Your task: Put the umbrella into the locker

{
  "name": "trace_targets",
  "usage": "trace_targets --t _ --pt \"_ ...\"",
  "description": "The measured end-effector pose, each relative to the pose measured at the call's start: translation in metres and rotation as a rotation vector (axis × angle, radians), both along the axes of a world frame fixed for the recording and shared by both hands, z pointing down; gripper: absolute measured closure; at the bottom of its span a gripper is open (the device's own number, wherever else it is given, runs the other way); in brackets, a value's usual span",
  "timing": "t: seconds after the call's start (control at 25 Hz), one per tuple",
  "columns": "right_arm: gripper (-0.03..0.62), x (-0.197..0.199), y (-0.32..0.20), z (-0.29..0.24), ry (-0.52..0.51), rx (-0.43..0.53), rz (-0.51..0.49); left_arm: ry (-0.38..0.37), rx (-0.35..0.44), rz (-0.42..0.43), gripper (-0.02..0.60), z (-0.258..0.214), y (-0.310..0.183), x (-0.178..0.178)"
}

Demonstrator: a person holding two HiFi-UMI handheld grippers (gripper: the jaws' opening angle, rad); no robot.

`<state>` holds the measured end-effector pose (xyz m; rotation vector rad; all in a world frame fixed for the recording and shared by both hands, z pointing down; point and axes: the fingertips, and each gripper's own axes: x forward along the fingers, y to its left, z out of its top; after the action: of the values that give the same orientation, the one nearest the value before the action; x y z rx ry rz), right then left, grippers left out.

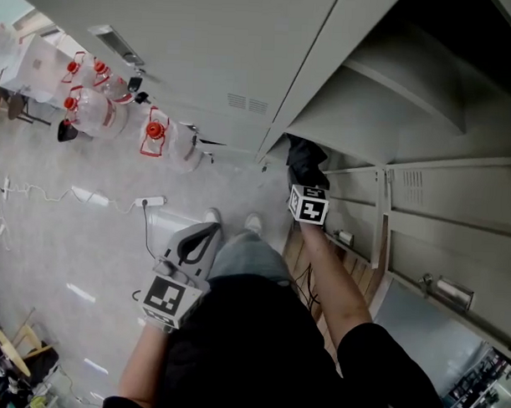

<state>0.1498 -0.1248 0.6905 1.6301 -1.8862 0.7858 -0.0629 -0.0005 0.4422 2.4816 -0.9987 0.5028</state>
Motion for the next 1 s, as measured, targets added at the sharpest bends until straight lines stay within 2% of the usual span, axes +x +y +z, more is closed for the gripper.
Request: trace_targets --t 0.32,0.44,0.52,0.88,1.0 --pt "0.332 0.006 -0.03 0.007 0.1 0.04 -0.072 -0.018 0.005 -0.011 0.572 0.009 0.008 0.003" --pt "0.331 0.007 -0.041 0.009 0.119 0.051 -0.091 -0.013 -0.014 -0.047 0.572 0.009 0.007 0.003" --pt "0.33 0.008 -0.049 0.008 0.124 0.054 -0.092 -0.011 -0.026 -0.07 0.572 0.01 0.006 0.003" --pt "0.324 0.014 -0.076 0.01 0.13 0.078 -0.086 -0.028 0.012 -0.056 0.572 0.018 0.002 0.006" --pt "0.322 0.015 -0.084 0.011 0.127 0.079 -0.087 -0.008 -0.03 -0.098 0.572 0.015 0.0 0.009"
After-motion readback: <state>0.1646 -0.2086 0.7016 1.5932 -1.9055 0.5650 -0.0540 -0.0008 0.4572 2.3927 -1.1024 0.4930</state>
